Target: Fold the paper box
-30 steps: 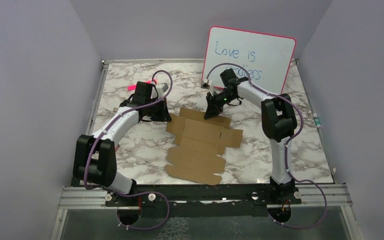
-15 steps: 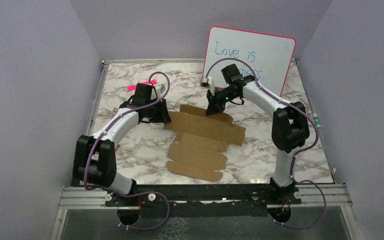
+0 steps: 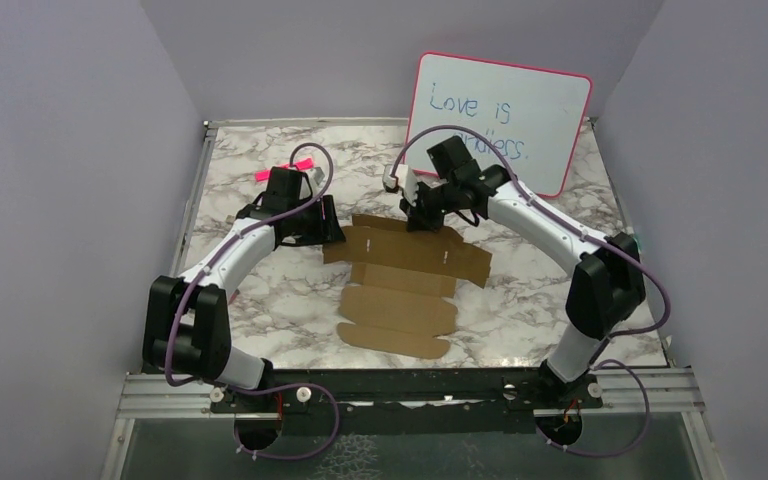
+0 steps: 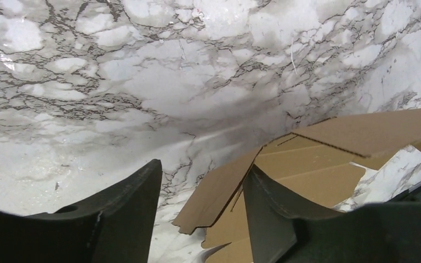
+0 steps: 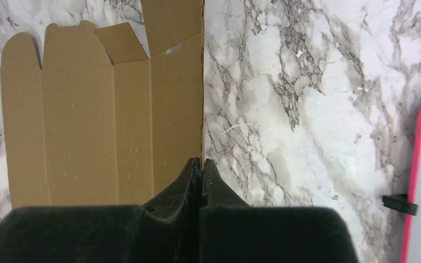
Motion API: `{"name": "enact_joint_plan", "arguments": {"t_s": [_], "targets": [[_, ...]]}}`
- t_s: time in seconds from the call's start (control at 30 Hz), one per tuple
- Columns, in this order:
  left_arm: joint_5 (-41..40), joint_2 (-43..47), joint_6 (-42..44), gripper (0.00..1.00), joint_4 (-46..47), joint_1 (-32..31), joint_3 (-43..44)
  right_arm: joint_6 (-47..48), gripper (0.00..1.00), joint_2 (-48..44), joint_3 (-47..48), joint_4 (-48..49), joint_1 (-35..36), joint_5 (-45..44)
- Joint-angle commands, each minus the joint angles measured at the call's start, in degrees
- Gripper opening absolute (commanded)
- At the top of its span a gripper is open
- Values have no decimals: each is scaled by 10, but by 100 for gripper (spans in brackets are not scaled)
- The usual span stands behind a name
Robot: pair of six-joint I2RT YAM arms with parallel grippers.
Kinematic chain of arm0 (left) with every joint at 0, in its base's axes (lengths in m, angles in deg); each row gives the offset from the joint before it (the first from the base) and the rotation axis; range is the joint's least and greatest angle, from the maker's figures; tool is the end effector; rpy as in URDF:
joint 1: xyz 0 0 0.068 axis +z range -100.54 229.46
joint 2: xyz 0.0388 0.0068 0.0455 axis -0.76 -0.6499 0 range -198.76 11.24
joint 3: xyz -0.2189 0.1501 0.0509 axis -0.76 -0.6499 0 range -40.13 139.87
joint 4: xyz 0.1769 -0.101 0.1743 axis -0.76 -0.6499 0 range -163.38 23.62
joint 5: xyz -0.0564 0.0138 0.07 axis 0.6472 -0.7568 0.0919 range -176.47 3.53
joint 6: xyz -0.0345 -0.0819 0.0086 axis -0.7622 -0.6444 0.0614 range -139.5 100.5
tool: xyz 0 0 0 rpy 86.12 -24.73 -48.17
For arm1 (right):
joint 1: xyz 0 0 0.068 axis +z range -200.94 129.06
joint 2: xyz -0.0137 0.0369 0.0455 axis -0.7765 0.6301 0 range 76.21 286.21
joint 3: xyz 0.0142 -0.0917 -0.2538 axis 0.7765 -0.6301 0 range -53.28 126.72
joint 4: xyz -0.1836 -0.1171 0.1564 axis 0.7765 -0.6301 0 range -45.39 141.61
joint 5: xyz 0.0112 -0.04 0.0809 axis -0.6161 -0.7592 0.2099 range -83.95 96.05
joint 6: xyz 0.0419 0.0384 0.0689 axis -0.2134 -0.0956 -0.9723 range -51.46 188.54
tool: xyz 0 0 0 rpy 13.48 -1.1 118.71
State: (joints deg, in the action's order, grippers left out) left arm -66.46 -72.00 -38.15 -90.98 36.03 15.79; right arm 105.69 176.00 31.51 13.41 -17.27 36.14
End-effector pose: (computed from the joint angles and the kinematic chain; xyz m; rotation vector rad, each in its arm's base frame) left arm 0.3172 -0.1038 0.1935 0.0385 2.5215 -0.6666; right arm 0.3183 0.2600 0.2493 -1.5771 1.8453 0.6251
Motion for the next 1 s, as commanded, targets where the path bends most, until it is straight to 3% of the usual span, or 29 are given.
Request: {"name": "enact_joint_plan", "arguments": {"t_s": [0.0, 0.37, 0.7, 0.97], "targets": [[-21, 23, -8, 60, 13, 9, 19, 29, 1, -44, -16, 54, 21, -84], [-19, 16, -15, 73, 15, 23, 41, 104, 1, -107, -62, 116, 49, -90], [-17, 81, -14, 83, 21, 23, 35, 195, 1, -118, -95, 153, 81, -236], [-29, 94, -15, 84, 21, 24, 16, 272, 1, -157, -194, 287, 113, -293]]}}
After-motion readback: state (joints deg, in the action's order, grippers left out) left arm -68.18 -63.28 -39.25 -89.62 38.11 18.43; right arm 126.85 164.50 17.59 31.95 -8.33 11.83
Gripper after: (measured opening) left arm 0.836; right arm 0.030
